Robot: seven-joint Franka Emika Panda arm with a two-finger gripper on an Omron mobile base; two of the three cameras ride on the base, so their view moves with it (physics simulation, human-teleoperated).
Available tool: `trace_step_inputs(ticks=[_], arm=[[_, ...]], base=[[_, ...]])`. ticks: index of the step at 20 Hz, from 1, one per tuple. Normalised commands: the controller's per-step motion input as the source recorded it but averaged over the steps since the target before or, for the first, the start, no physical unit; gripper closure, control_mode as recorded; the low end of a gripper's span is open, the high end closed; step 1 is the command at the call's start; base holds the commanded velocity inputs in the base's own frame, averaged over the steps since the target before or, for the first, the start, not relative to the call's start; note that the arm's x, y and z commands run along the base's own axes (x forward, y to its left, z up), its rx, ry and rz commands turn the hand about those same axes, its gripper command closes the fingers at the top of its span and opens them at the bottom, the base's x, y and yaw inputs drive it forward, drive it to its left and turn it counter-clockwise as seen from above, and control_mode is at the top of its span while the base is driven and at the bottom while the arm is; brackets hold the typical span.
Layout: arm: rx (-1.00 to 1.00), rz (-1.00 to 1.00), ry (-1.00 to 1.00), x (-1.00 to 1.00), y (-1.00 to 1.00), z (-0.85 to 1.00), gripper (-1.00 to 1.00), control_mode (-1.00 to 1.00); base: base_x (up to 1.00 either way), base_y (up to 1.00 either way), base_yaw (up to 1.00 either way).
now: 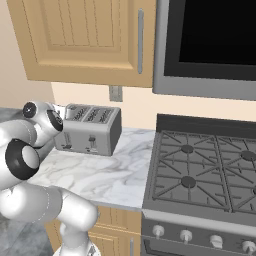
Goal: Start the toaster. Once the lever pops up, take the bread to the plate on the dining counter.
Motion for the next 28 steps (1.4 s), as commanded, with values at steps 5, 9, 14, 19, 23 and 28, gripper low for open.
trace_step_inputs(ticks=[5, 9, 14, 19, 23, 28], arm=[[0.00, 0.00, 0.00, 0.00, 0.00, 0.00, -1.00, -1.00], [0.00, 0.00, 0.00, 0.00, 0.00, 0.00, -1.00, -1.00], [0.00, 0.00, 0.00, 0.00, 0.00, 0.00, -1.00, -1.00], [0.00, 0.00, 0.00, 0.00, 0.00, 0.00, -1.00, -1.00], [0.00, 0.00, 0.00, 0.00, 0.00, 0.00, -1.00, -1.00], [0.00, 0.00, 0.00, 0.00, 0.00, 0.00, -1.00, -1.00]], base=[[0.00, 0.00, 0.00], [0.00, 0.00, 0.00], [0.00, 0.00, 0.00], [0.00, 0.00, 0.00], [0.00, 0.00, 0.00], [0.00, 0.00, 0.00]])
